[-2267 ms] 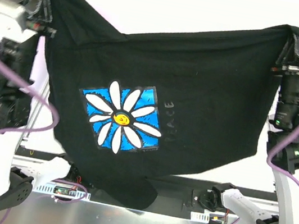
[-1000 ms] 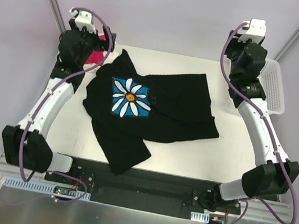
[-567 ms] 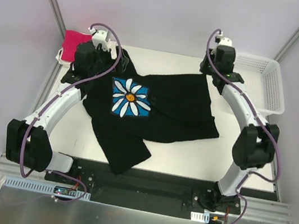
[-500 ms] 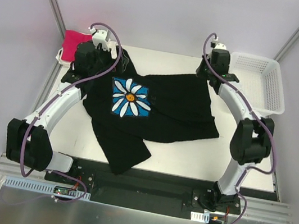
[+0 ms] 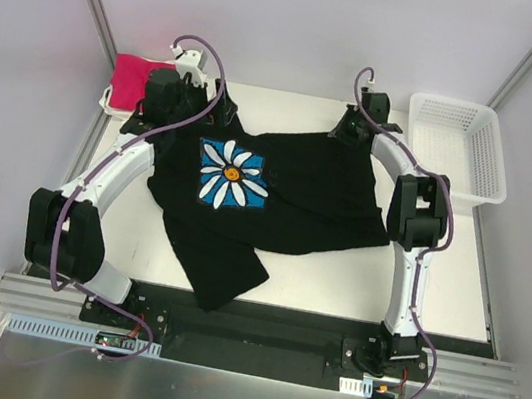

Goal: Fold and stack the t-shirts
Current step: Flatten out the tshirt

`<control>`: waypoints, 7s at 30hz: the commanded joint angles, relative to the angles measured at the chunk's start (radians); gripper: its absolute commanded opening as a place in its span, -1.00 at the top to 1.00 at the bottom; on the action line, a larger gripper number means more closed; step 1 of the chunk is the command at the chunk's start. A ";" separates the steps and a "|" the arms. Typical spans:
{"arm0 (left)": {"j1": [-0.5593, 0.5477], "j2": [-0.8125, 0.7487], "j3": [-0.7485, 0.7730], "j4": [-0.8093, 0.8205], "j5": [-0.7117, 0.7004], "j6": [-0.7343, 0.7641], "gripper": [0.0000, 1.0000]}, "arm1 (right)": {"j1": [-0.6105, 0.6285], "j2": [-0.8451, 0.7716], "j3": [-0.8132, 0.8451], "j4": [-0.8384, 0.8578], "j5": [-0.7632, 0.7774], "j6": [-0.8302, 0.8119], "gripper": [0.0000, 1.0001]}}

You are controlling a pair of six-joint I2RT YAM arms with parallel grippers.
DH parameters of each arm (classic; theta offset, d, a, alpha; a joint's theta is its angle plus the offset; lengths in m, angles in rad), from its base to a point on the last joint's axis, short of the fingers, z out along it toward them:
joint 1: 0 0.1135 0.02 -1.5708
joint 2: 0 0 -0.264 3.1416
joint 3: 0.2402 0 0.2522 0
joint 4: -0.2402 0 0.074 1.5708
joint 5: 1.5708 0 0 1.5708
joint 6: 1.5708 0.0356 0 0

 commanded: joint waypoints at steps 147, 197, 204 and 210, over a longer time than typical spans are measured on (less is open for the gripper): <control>-0.381 -0.396 -0.492 -0.281 0.163 -0.173 -0.98 | -0.221 -0.483 -0.788 0.545 -0.401 0.411 0.12; -0.583 -0.535 -0.599 -0.476 0.017 -0.250 -0.98 | -0.287 -0.423 -0.447 0.384 -0.548 0.297 0.04; -0.586 -0.548 -0.546 -0.476 -0.003 -0.217 -0.98 | -0.222 -0.652 -0.867 0.463 -0.470 0.250 -0.02; -0.584 -0.563 -0.495 -0.478 0.026 -0.186 -0.99 | -0.299 -0.658 -1.109 0.578 -0.442 0.300 -0.04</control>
